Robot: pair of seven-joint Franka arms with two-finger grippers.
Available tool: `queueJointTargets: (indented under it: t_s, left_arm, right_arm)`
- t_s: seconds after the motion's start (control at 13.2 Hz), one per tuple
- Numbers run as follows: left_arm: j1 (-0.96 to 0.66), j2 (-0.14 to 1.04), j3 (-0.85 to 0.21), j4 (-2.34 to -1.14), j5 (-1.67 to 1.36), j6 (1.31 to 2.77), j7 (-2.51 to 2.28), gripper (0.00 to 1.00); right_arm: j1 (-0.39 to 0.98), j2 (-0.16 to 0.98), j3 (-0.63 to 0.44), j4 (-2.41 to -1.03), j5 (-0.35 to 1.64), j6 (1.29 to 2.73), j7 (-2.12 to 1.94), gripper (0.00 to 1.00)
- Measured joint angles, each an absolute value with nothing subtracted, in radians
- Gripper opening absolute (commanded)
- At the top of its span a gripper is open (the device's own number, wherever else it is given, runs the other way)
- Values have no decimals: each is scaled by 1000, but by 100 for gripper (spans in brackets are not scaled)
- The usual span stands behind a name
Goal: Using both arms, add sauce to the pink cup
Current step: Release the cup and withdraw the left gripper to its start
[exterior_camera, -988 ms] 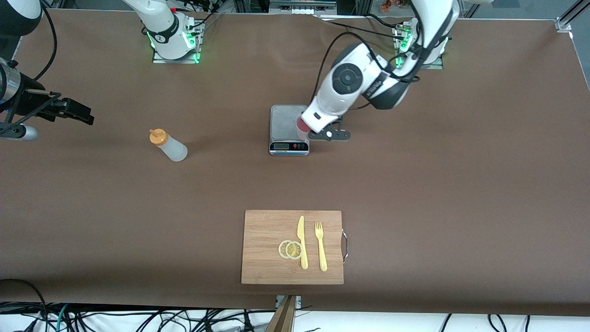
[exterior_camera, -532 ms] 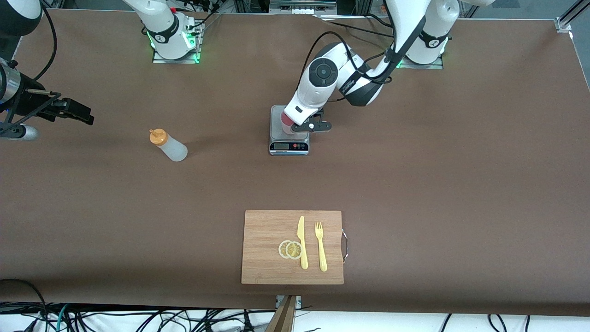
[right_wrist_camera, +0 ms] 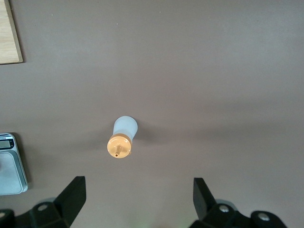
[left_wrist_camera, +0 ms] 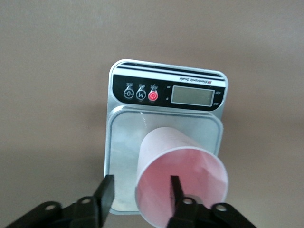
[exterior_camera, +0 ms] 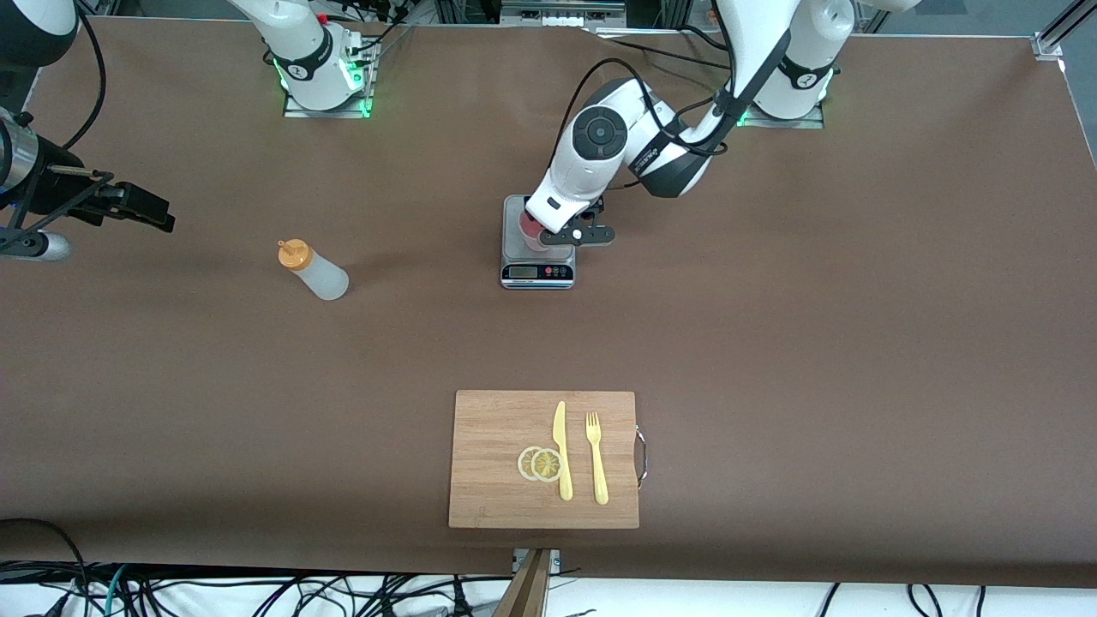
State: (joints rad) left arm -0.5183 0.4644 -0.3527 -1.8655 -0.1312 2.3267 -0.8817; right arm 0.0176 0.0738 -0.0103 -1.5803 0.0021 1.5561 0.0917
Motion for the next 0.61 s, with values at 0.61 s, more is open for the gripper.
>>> queueJointTargets:
  t_s: [0.61]
  left_arm:
    - [-440, 387, -179, -1579, -149, 1930, -743, 100]
  right_arm:
    - [17, 74, -18, -1580, 2, 1556, 92, 100]
